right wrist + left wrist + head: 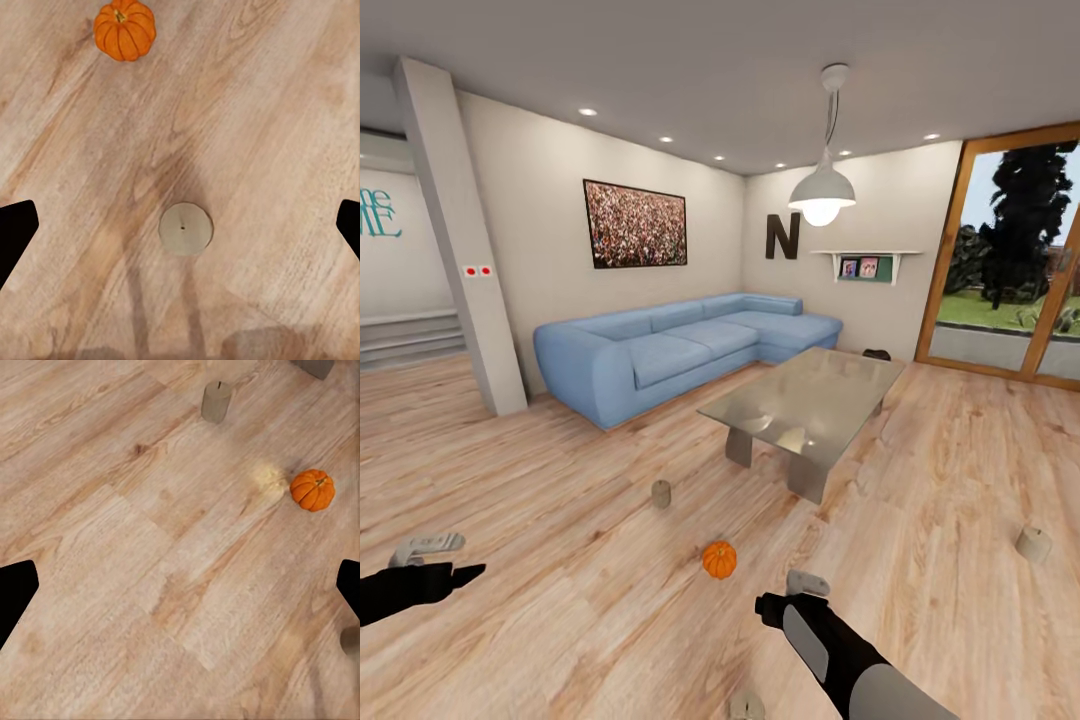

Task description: Place each of the two pumpkins and all three candles from the living room inside a cabinet in the living room (use any cabinet), then make sure every cabinet is closed, and position the cauldron so it is next to a table in the living room.

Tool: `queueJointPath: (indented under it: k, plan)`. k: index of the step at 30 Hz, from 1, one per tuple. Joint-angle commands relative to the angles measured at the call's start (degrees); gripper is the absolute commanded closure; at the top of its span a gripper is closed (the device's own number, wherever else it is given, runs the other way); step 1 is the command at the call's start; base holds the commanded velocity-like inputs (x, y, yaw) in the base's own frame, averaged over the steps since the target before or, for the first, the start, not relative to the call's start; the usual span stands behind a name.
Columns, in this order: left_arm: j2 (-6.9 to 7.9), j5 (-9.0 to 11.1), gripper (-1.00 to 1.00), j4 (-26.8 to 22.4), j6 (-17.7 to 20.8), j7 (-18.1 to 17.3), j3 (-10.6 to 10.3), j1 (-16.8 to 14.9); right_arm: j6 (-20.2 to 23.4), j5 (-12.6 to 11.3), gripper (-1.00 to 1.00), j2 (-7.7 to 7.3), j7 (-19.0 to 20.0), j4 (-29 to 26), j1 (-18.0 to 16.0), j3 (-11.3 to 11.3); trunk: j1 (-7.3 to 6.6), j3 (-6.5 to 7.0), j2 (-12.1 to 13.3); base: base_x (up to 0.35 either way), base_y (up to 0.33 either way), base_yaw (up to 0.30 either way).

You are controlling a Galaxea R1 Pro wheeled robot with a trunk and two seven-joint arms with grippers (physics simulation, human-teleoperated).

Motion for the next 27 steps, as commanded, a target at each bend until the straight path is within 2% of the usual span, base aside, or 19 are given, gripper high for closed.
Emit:
queueJointPath:
  k: [1,4,8,10,13,23,27]
  plan:
    - [0.01,0.2,-1.00,-0.8,1.0,-0.1,0.1,0.2,0.2,-0.5,-1.00,-0.06,-0.5,-0.1,-0.1,0.4,0.22,-0.25,-0.4,0.000,0.000,0.000]
    - [0.05,0.0,-1.00,-2.7,2.2,0.0,0.1,1.1,0.2,-0.5,-1.00,-0.10,-0.3,-0.2,0.0,0.3,0.88,-0.79,-1.7,0.000,0.000,0.000]
    - [0.10,-2.5,-1.00,-3.5,2.7,0.0,0.6,1.6,0.2,-0.5,-1.00,-0.08,-0.3,-0.1,-0.1,0.4,1.76,-1.51,-3.3,0.000,0.000,0.000]
    - [0.11,-4.2,-1.00,-3.9,2.9,-0.1,1.6,1.8,0.2,-0.5,-1.00,-0.05,-0.4,-0.2,0.0,0.5,2.20,-1.87,-4.1,0.000,0.000,0.000]
    - [0.12,-4.8,-1.00,-4.2,3.0,-0.2,2.1,1.8,0.2,-0.5,-1.00,-0.07,-0.4,-0.2,-0.1,0.5,2.86,-2.40,-5.3,0.000,0.000,0.000]
    - [0.05,-5.2,-1.00,-4.9,3.1,-0.3,2.5,2.2,0.2,-0.5,-1.00,-0.10,0.0,-0.2,-0.1,0.5,5.05,-4.20,-9.3,0.000,0.000,0.000]
    - [-0.21,-4.9,-1.00,-5.6,5.2,-0.4,2.6,2.4,0.2,-0.3,-1.00,-0.15,0.1,-0.2,0.0,0.6,5.93,-4.92,-10.9,0.000,0.000,0.000]
